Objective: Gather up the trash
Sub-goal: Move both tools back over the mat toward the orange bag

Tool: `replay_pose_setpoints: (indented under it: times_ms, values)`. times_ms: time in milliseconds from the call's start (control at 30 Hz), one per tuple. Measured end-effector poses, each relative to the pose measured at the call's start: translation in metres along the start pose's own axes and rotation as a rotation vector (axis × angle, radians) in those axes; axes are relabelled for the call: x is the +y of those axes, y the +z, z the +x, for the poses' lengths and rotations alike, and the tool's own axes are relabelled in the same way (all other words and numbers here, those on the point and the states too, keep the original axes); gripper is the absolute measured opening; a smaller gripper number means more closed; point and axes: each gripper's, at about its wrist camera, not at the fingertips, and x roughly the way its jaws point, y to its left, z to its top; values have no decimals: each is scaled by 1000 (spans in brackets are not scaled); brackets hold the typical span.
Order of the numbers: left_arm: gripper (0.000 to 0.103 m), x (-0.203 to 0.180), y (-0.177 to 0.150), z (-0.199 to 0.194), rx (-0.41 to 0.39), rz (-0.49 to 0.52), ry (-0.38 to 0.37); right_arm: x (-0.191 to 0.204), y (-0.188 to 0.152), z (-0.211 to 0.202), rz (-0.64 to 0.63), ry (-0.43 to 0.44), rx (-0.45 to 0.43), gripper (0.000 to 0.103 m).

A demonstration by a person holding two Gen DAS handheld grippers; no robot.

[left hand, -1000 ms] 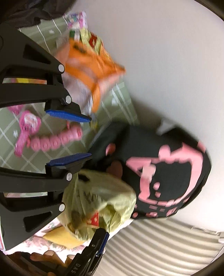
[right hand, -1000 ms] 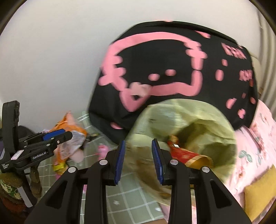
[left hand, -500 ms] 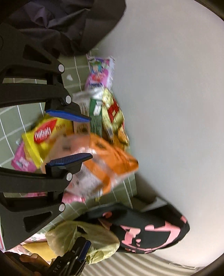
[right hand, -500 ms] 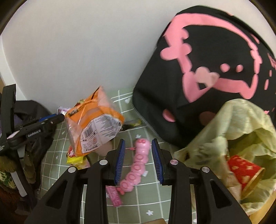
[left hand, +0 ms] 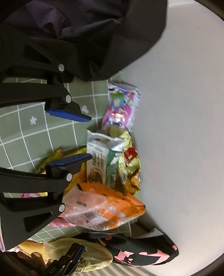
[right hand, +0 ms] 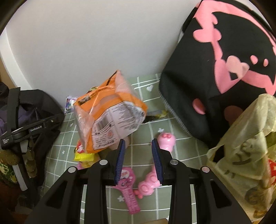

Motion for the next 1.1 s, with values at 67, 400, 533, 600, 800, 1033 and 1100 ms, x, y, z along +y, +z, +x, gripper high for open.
replay_pose_setpoints:
  times_ms: [67, 400, 533, 600, 800, 1033, 1100]
  values:
    - [36, 2, -4, 0, 7, -4, 4, 7, -5, 3, -13, 12, 13, 30]
    - [41, 4, -20, -5, 16, -3, 5, 47, -36, 23, -89, 83, 100, 30]
    - [41, 13, -22, -7, 6, -31, -1, 49, -37, 19, -92, 97, 87, 30]
    - [41, 19, -18, -10, -26, -50, -25, 48, -36, 17, -85, 96, 75, 30]
    - [49, 38, 14, 0, -98, -115, -81, 33, -32, 7, -64, 62, 56, 30]
    - [56, 66, 53, 44, -12, -312, -65, 6, -32, -3, -6, 21, 49, 30]
    - [56, 71, 54, 52, -3, -364, -28, 0, -34, -5, 4, 13, 53, 30]
